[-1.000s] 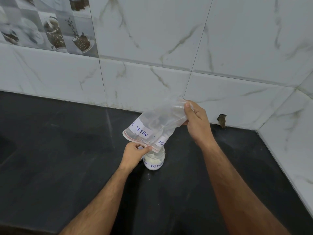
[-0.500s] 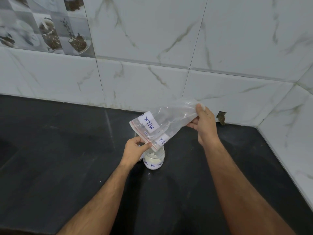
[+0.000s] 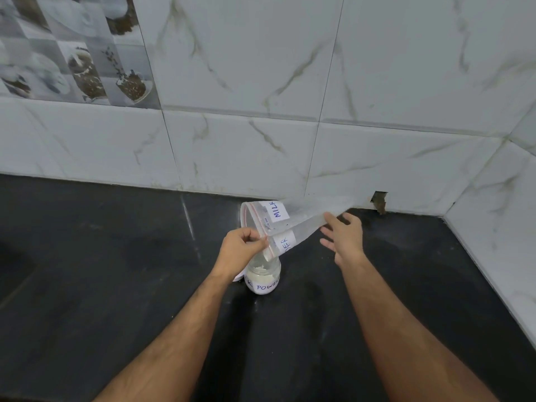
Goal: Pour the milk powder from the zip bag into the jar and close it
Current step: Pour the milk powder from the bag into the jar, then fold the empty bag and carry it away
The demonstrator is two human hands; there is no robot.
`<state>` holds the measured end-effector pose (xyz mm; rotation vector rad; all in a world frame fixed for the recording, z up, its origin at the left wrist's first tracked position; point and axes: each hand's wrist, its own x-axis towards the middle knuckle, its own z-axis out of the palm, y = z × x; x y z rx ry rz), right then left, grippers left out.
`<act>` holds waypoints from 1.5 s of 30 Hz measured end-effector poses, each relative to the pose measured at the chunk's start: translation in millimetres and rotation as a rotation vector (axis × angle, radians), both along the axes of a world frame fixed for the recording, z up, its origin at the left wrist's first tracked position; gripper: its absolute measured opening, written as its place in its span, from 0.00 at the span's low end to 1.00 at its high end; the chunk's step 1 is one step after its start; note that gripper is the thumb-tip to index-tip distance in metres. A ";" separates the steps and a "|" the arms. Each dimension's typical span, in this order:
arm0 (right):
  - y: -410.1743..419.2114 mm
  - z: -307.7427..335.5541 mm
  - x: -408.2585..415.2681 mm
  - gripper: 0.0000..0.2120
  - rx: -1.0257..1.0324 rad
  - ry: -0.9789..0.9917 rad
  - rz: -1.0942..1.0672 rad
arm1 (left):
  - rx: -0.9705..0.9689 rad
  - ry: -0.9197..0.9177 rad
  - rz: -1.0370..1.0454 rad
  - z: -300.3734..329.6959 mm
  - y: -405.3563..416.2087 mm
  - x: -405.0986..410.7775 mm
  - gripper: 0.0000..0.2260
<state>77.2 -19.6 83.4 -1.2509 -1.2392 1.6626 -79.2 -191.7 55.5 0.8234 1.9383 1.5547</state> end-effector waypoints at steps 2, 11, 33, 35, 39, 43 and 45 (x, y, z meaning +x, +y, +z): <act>-1.1 -1.2 4.6 0.35 0.243 -0.238 -0.088 | -0.016 0.025 0.000 6.6 7.9 0.6 0.03; -8.0 -3.8 22.5 0.21 1.051 -0.702 0.318 | -0.052 0.188 -0.072 43.0 54.2 17.9 0.04; 80.4 51.7 113.4 0.06 0.534 -0.100 -0.017 | 0.144 -0.069 0.108 54.1 113.7 58.3 0.14; 87.7 54.0 126.0 0.07 0.463 -0.052 -0.024 | 0.091 -0.131 0.089 48.5 121.4 64.4 0.19; 100.3 53.6 148.6 0.06 0.317 0.037 -0.033 | -0.051 -0.284 -0.094 31.4 138.3 86.4 0.15; 110.3 45.6 170.6 0.10 0.215 0.095 -0.062 | -0.020 -0.342 -0.175 8.2 144.2 110.4 0.09; 114.0 41.0 181.5 0.09 0.198 0.081 -0.074 | 0.057 -0.344 -0.155 5.0 147.4 119.5 0.13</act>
